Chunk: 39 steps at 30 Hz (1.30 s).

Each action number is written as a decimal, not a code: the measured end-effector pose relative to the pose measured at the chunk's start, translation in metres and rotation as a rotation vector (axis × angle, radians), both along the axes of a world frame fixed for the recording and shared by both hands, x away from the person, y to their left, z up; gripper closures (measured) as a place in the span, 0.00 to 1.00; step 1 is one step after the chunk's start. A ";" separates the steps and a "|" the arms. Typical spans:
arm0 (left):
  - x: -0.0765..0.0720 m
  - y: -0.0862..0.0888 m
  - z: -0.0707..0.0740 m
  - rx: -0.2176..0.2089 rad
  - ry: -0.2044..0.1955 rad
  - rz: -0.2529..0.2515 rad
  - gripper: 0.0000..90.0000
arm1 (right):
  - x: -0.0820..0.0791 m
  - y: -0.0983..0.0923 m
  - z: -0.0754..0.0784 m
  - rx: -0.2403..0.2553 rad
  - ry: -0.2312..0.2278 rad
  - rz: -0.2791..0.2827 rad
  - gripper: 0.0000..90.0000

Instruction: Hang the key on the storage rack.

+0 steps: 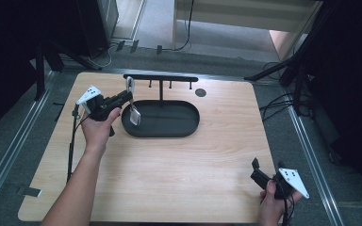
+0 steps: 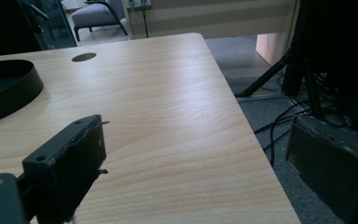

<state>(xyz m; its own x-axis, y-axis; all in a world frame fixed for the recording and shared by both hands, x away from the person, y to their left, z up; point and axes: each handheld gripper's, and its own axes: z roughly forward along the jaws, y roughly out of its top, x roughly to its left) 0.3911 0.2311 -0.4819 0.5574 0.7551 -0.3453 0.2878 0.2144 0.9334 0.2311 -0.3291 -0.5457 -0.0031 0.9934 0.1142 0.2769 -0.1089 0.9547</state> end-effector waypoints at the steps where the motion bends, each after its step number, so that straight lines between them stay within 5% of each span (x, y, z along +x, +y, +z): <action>1: 0.001 0.001 -0.001 -0.001 0.004 0.007 0.85 | 0.000 0.000 0.000 0.004 0.002 -0.001 0.05; 6: 0.003 0.001 -0.002 -0.008 0.015 0.028 0.85 | 0.000 0.000 0.000 0.000 0.000 0.001 0.05; 16: 0.004 -0.004 -0.003 0.048 0.054 0.096 0.82 | 0.000 0.000 0.000 0.001 0.002 0.001 0.05; 20: 0.004 -0.004 -0.003 0.079 0.035 0.115 0.71 | 0.000 0.000 0.000 0.001 0.001 0.001 0.05; 22: 0.002 -0.001 0.000 0.078 -0.002 0.165 0.65 | 0.000 0.000 0.000 0.000 0.002 0.001 0.05; 29: -0.010 0.005 0.001 0.080 -0.013 0.182 0.62 | 0.000 0.000 0.000 0.000 0.002 0.002 0.05; 32: -0.021 0.014 0.001 0.034 0.017 0.156 0.49 | 0.000 0.000 0.000 0.000 0.001 0.002 0.05; 37: -0.039 0.027 0.008 0.081 0.035 0.219 0.14 | 0.000 0.001 0.000 -0.003 0.006 0.000 0.05; 39: -0.042 0.030 0.009 0.075 0.037 0.220 0.12 | 0.000 0.001 0.000 -0.005 0.006 0.001 0.05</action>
<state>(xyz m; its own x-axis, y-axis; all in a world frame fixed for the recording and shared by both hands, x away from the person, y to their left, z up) 0.3487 0.2615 -0.4730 0.3647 0.8813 -0.3005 0.2760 0.2059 0.9388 0.2312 -0.3278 -0.5456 -0.0035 0.9940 0.1096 0.2826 -0.1041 0.9536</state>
